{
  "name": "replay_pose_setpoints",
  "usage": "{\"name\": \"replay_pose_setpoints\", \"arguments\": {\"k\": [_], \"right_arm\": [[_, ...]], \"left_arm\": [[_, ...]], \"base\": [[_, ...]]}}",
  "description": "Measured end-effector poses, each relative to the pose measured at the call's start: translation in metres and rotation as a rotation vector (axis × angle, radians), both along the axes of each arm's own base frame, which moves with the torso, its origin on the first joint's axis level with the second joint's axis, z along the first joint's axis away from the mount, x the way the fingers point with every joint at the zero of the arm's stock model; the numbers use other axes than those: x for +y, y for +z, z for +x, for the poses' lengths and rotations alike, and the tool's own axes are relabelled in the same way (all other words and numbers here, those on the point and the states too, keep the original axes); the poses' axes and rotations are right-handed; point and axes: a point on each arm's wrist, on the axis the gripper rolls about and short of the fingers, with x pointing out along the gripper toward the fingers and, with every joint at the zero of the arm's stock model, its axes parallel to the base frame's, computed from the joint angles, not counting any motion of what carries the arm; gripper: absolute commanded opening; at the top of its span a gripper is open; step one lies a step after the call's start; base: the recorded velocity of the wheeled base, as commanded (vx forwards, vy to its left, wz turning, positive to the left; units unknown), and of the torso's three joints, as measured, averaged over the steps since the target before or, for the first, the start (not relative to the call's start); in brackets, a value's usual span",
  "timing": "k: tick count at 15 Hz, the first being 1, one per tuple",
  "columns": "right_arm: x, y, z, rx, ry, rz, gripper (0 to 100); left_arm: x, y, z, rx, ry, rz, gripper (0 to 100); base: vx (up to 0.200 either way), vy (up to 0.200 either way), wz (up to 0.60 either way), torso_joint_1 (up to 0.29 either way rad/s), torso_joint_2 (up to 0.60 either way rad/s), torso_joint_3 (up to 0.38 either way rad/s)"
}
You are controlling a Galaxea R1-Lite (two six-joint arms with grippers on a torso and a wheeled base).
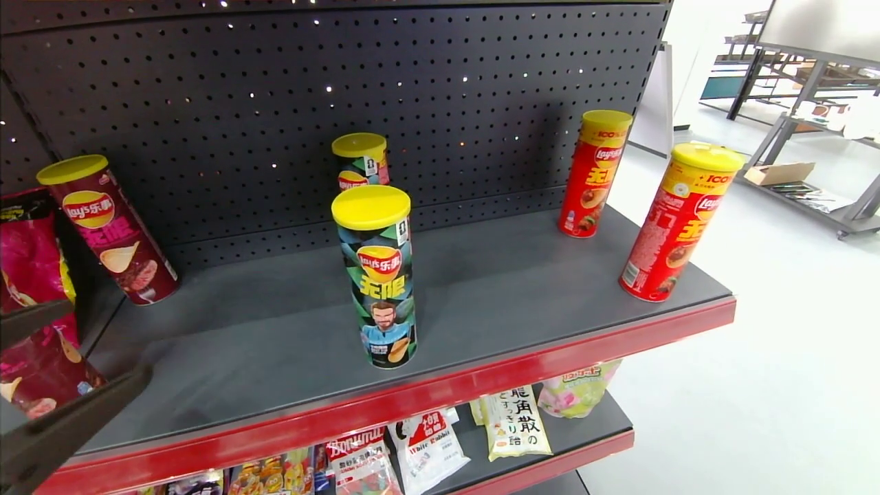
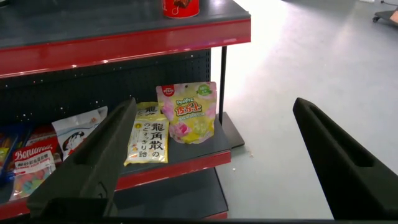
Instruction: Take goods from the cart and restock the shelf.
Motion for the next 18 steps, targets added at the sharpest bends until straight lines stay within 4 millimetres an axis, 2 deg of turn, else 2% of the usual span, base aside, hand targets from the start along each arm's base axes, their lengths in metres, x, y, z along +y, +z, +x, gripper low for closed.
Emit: {"name": "replay_pose_setpoints", "arguments": {"k": [2,3,5,6,10,17,18], "right_arm": [[0.000,0.000,0.000,0.000,0.000,0.000,100],[0.000,0.000,0.000,0.000,0.000,0.000,100],[0.000,0.000,0.000,0.000,0.000,0.000,100],[0.000,0.000,0.000,0.000,0.000,0.000,100],[0.000,0.000,0.000,0.000,0.005,-0.006,100],[0.000,0.000,0.000,0.000,0.005,-0.007,100],[0.000,0.000,0.000,0.000,0.005,-0.005,100]], "left_arm": [[0.010,-0.010,-0.043,-0.041,0.041,-0.012,100],[0.016,-0.018,-0.062,-0.057,0.115,-0.013,100],[0.025,-0.036,-0.087,-0.062,0.289,-0.006,100],[0.026,-0.041,-0.093,-0.081,0.292,-0.014,100],[0.028,-0.051,-0.102,-0.113,0.301,-0.026,100],[0.030,-0.056,-0.104,-0.110,0.344,-0.020,100],[0.030,-0.057,-0.104,-0.109,0.345,-0.019,100]], "base": [[0.000,0.000,0.00,0.000,0.00,0.000],[0.000,0.000,0.00,0.000,0.00,0.000],[0.000,0.000,0.00,0.000,0.00,0.000],[0.000,0.000,0.00,0.000,0.00,0.000],[0.000,0.000,0.00,0.000,0.00,0.000],[0.000,0.000,0.60,0.004,0.00,0.004],[0.000,0.000,0.00,0.000,0.00,0.000]]}}
